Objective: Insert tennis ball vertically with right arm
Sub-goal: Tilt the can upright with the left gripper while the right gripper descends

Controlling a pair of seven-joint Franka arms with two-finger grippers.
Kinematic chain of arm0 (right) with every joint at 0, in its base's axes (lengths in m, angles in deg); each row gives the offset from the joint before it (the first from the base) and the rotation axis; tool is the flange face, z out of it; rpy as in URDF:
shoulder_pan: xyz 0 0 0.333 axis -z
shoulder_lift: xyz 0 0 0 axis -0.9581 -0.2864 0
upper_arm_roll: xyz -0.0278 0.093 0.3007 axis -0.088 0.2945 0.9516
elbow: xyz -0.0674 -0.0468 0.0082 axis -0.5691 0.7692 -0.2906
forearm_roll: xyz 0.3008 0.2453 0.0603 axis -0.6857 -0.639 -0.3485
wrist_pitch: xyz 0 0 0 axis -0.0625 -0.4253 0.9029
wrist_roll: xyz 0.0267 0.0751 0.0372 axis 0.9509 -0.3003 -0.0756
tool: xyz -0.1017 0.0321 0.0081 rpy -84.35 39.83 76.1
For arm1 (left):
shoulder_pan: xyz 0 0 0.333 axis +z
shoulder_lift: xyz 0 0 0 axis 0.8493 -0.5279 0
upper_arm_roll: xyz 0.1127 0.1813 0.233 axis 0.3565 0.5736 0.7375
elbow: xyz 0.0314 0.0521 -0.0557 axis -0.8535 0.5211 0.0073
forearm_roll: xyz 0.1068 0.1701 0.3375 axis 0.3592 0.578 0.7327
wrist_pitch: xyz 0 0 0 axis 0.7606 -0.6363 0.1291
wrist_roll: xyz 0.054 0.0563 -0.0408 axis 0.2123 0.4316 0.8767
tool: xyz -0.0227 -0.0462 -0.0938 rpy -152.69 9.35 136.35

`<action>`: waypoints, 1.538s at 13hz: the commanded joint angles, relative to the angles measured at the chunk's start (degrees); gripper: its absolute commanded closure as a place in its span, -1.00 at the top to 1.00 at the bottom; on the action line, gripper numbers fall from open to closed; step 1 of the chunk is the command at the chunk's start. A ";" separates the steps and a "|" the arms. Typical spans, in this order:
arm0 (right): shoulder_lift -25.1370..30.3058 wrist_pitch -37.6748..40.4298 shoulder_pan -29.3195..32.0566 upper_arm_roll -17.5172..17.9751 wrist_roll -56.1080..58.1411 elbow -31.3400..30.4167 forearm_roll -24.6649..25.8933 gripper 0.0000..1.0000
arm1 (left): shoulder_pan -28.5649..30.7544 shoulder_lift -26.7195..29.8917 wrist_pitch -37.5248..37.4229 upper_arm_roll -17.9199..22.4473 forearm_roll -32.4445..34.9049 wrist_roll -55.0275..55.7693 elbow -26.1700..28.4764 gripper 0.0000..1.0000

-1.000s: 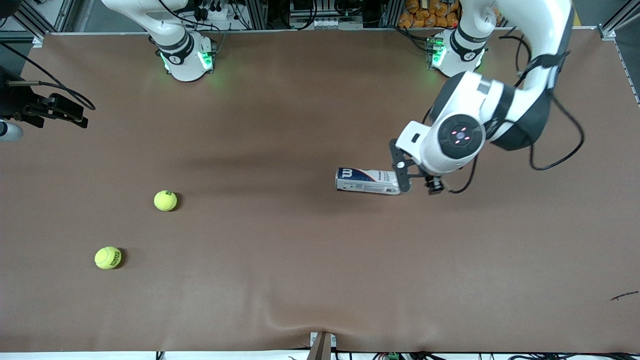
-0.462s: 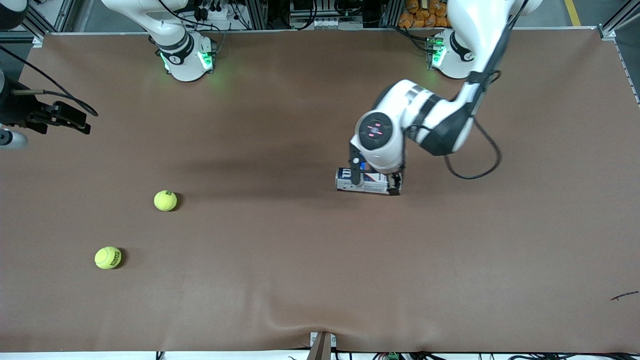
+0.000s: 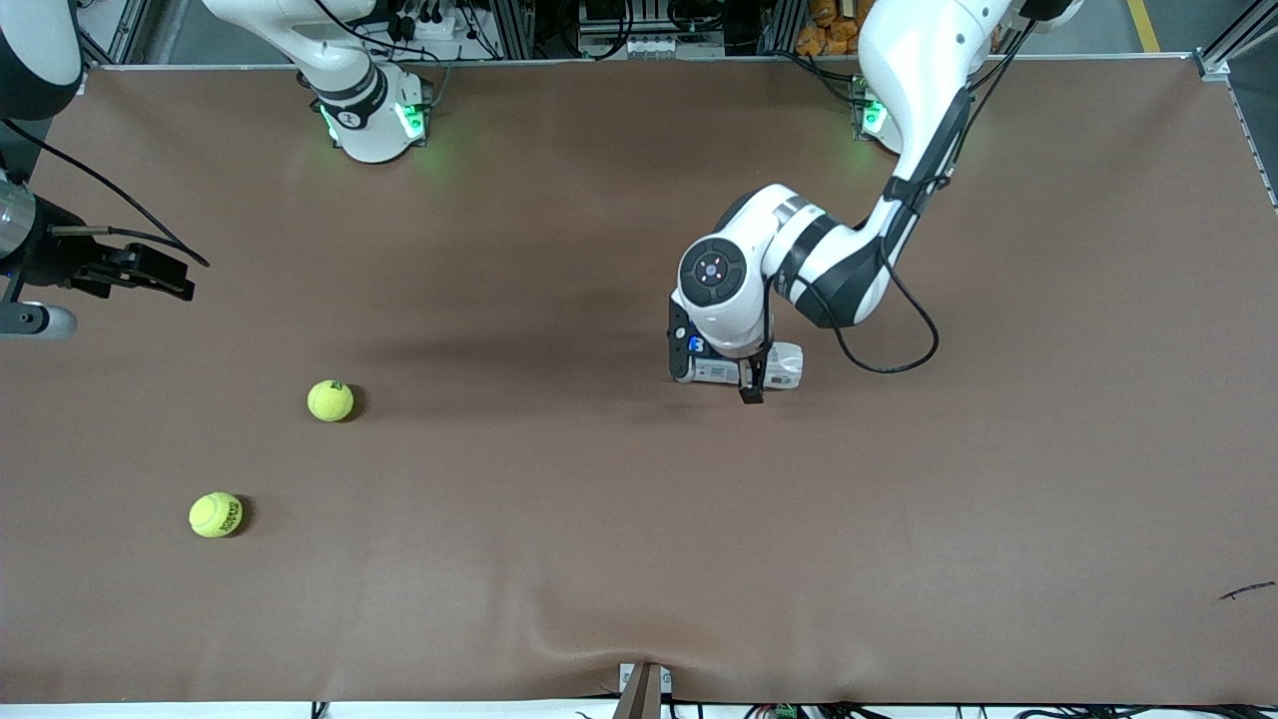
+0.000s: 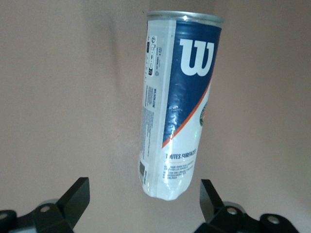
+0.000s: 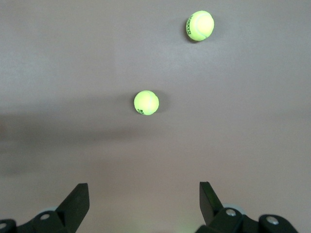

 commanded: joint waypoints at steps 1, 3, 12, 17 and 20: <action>0.53 0.33 -0.92 0.00 -4.90 -1.13 -0.06 1.00 | -0.26 -1.51 1.77 -0.13 1.09 -0.40 -0.90 1.00; 0.61 -0.71 -2.94 0.00 -10.42 -5.68 -0.14 1.00 | -0.97 -2.21 2.22 -0.13 1.09 -0.40 -0.90 1.00; -10.17 -22.94 -4.00 -0.09 -17.22 -20.74 -0.58 1.00 | -4.39 -3.27 8.98 -0.04 3.62 0.39 5.51 1.00; -18.45 -31.29 -0.58 0.00 -20.12 -20.92 -1.11 1.00 | -4.04 -3.36 13.03 0.05 9.96 3.20 8.95 1.00; -21.70 -34.90 0.66 0.00 -20.56 -20.83 -5.58 1.00 | -3.78 -3.27 13.03 0.05 10.75 3.38 9.83 1.00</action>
